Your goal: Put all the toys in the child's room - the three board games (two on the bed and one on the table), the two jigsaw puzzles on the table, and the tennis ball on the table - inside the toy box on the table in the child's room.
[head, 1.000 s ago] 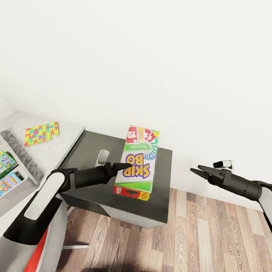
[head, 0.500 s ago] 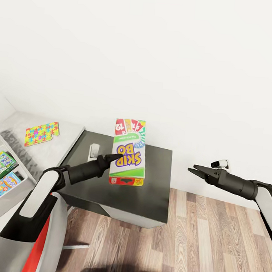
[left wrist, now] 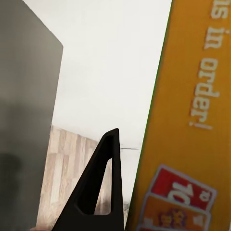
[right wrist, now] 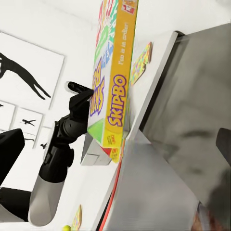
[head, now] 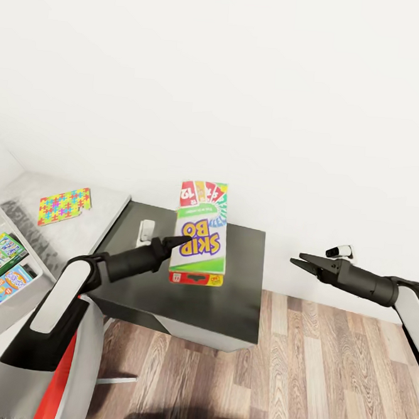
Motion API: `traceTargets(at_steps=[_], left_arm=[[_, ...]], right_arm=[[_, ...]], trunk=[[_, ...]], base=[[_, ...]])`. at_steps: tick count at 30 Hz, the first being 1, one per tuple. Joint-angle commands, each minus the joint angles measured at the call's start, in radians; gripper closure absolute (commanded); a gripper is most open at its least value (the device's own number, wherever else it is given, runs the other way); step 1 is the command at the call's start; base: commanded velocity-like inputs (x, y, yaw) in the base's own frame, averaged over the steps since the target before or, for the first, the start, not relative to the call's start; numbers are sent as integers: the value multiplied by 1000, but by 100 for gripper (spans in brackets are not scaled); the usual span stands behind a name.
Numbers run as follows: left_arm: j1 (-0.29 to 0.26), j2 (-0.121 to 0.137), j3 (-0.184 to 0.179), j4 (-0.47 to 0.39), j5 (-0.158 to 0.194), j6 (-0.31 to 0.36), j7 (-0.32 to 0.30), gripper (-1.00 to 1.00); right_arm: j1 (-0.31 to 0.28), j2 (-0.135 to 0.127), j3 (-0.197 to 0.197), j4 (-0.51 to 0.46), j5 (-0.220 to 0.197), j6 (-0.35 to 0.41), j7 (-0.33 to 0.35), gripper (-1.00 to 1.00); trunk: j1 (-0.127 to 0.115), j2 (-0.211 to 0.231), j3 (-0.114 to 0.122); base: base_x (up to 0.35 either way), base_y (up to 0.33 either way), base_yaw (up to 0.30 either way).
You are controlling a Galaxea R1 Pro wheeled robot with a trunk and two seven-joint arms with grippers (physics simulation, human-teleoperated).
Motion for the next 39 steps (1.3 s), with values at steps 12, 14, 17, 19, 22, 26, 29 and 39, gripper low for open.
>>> traceTargets(at_steps=[12, 14, 17, 19, 22, 26, 29, 39], left_arm=[[-57, -26, -70, -63, 77, 66, 75, 100], [-58, -27, -81, -64, 78, 78, 78, 100], [-60, -28, -99, -66, 80, 94, 80, 100], [-61, -28, -110, -67, 82, 106, 81, 100], [-62, -29, -121, -68, 83, 114, 81, 100], [-62, -29, -121, -69, 84, 115, 81, 100], [-62, -29, -121, -69, 84, 116, 80, 100], [-62, -29, -121, -69, 84, 116, 82, 100]], right_arm=[[-57, -65, 25, 68, 8, 25, 71, -100], [-58, -66, 26, 79, 8, 25, 82, -100], [-60, -68, 27, 96, 8, 25, 91, -100], [-61, -69, 27, 107, 8, 25, 92, -100], [-61, -70, 27, 114, 8, 25, 93, -100], [-62, -70, 28, 116, 8, 25, 93, -100], [-62, -70, 28, 116, 8, 25, 93, -100], [-63, -70, 28, 117, 11, 25, 93, -100]], trunk=[[1, -2, -1], [1, -2, -1], [1, -2, -1], [1, -2, -1], [1, -2, -1], [1, -2, -1], [1, -2, -1], [1, -2, -1]], base=[[0, 0, 184], [0, 0, 261], [0, 0, 271], [0, 0, 279], [0, 0, 283], [0, 0, 287], [0, 0, 289], [0, 0, 291]])
